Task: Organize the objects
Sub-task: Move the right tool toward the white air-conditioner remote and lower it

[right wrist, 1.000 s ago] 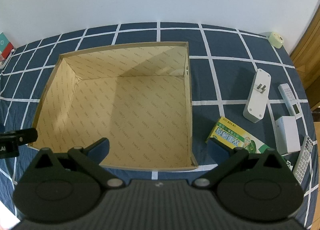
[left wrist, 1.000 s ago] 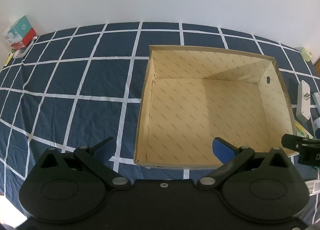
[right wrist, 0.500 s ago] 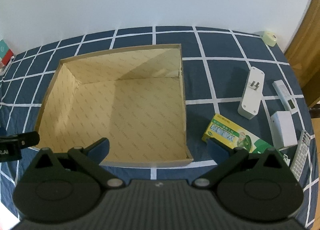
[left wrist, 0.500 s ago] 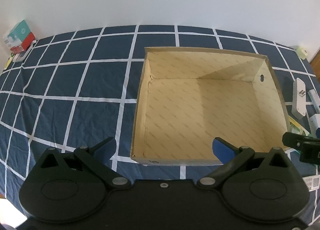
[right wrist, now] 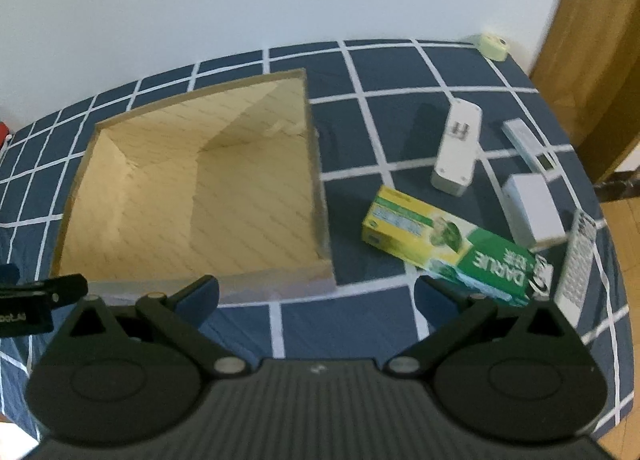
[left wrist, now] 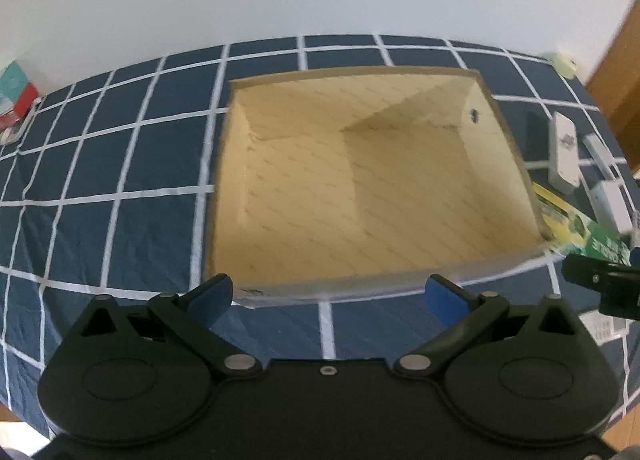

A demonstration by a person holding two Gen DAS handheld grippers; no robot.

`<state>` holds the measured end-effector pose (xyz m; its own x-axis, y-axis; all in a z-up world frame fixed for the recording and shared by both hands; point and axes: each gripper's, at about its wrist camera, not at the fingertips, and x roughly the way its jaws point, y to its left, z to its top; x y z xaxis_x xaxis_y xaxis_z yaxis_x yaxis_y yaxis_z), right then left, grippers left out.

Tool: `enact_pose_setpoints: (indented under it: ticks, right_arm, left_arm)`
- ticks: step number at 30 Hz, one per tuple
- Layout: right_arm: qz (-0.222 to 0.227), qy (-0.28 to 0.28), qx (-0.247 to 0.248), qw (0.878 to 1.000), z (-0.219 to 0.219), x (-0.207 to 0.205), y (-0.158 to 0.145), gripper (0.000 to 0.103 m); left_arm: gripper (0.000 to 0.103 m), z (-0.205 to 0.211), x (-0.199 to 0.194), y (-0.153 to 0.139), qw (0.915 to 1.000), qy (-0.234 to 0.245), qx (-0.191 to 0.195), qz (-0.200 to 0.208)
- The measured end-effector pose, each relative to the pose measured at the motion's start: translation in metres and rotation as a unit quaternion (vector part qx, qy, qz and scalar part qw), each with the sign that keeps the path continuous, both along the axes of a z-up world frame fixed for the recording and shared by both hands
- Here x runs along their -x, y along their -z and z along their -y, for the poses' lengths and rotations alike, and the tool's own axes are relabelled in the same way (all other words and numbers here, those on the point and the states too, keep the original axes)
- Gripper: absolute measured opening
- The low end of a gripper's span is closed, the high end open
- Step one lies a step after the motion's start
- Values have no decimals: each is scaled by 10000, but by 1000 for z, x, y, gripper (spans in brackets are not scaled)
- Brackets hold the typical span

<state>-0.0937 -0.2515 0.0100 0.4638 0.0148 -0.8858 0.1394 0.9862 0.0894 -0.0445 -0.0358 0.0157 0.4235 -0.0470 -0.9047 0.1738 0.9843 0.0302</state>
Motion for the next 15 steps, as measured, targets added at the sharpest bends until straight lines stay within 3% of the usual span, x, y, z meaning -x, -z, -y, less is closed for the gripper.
enact_pose_setpoints:
  ticks: [15]
  right_arm:
    - [-151, 644, -39, 9978, 65, 43, 4, 103]
  left_arm:
    - [103, 64, 20, 14, 9977, 646, 44, -204]
